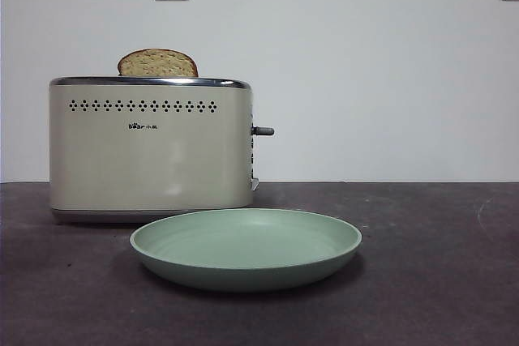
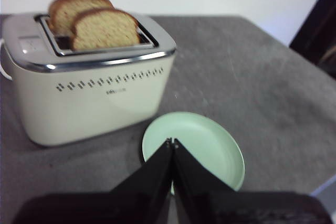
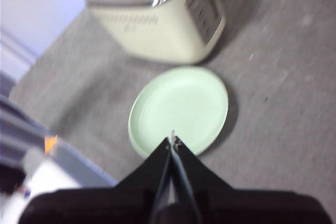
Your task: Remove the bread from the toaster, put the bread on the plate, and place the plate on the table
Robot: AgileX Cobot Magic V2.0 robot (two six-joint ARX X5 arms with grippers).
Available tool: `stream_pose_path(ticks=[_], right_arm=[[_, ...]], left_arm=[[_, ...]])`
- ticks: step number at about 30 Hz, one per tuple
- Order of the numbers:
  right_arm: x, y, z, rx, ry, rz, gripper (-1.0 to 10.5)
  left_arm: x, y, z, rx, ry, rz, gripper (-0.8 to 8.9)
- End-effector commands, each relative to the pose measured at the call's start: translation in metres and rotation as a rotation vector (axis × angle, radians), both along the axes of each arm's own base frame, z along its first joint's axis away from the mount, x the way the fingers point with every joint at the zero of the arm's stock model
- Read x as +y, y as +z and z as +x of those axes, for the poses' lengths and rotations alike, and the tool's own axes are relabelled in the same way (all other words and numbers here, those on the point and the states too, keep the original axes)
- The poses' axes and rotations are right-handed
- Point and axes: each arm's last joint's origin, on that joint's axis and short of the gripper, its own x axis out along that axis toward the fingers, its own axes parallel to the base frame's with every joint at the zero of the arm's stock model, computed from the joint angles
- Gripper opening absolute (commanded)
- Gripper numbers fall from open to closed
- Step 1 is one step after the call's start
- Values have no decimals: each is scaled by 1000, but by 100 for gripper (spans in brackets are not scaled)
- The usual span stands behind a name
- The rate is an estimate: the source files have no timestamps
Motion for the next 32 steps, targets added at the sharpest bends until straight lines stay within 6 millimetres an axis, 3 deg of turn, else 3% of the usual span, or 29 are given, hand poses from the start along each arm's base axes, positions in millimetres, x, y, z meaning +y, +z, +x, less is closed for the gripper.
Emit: stream_pose_path(ticks=[1,5,7,11,12,18,22,28,32], right_arm=[[1,3,-3,-38,57,-45,-11],[2,3,-3,-37,59,-45,20],[2,3,-3,-35,57,-43,142],[2,3,-3,-20,47,-33,650],[2,3,-3,-19,45,-31,697],[2,3,-3,-19,46,-31,692],[2,3,-3,-19,46,-31,692],[2,3,-3,-19,46,-32,692],[2,3,-3,-19,46,-32,692]], left_arm=[[0,4,-3,-25,-31,55,-7],[0,7,-4,-27,-31,56,3],[0,7,-4,-24,-30,54,84],[0,6,-4,-15,-29,54,629],[0,6,-4,-16,-30,54,637],[0,9,1,-56,-35,69,633],[0,14,15,-116,-46,102,633],[0,17,61,-183,-65,143,633],[-3,17,103,-225,-87,150,631]])
